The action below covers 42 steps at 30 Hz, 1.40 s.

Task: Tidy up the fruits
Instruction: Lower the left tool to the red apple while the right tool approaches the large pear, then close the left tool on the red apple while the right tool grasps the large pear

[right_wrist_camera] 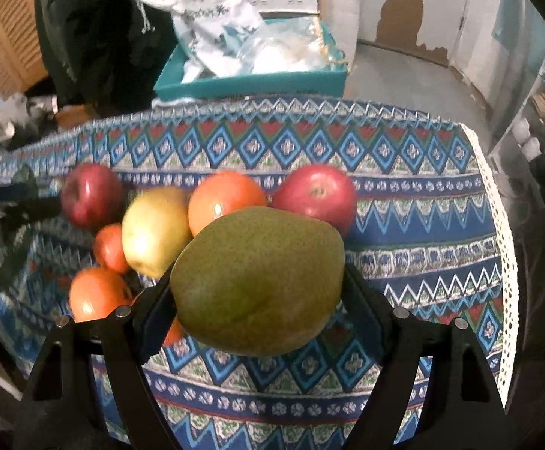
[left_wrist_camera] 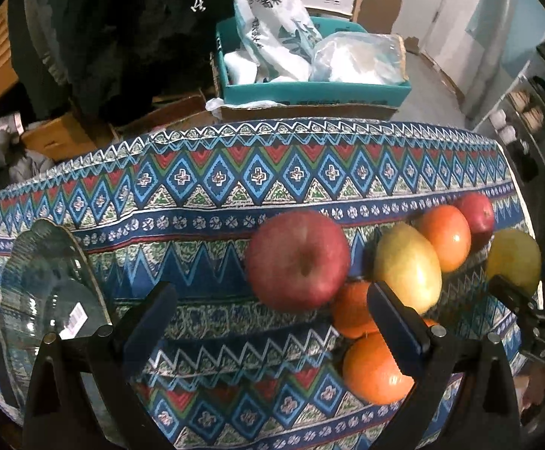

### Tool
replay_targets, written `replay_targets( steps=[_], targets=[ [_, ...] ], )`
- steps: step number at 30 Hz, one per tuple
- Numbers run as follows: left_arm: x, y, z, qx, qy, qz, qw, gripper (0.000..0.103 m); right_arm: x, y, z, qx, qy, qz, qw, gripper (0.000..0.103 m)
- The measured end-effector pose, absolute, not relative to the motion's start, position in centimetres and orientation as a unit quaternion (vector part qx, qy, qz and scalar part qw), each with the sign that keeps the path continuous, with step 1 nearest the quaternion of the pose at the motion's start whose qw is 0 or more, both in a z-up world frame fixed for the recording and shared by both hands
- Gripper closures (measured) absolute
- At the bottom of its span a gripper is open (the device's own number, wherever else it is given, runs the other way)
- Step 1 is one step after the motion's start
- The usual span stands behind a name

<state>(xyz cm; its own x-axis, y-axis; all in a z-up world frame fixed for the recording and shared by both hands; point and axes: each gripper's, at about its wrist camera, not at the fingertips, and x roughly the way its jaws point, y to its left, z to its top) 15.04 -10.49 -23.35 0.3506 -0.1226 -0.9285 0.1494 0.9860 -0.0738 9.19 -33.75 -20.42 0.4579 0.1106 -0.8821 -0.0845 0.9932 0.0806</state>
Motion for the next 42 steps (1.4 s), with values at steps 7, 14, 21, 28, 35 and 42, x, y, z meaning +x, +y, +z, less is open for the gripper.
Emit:
replay_targets(
  steps=[7, 14, 21, 28, 35, 42],
  targets=[
    [16.6, -11.4, -24.6, -0.002, 0.576, -0.079, 0.814, 0.001, 10.4, -33.3, -20.1, 0.017, 0.509, 0.058, 0.858, 0.022],
    [17.9, -12.5, -26.2, 0.013, 0.588, -0.076, 0.805, 0.001, 11.0, -33.3, -20.4, 0.01, 0.504, 0.057, 0.862, 0.022],
    [18.8, -12.3, -28.1, -0.006, 0.603, -0.092, 0.793, 0.018, 11.6, -33.0, -20.7, 0.011, 0.505, 0.061, 0.861, 0.022],
    [18.6, -12.7, -28.5, -0.006, 0.597, -0.112, 0.795, 0.027, 11.9, -32.5, -20.6, 0.01, 0.503, 0.066, 0.862, 0.022],
    [17.2, -12.4, -27.4, 0.009, 0.582, -0.118, 0.805, 0.027, 12.0, -32.2, -20.2, 0.004, 0.497, 0.065, 0.865, 0.022],
    [15.6, -12.3, -24.7, 0.018, 0.555, -0.125, 0.822, 0.027, 11.7, -31.6, -19.1, -0.002, 0.484, 0.07, 0.872, 0.022]
  ],
)
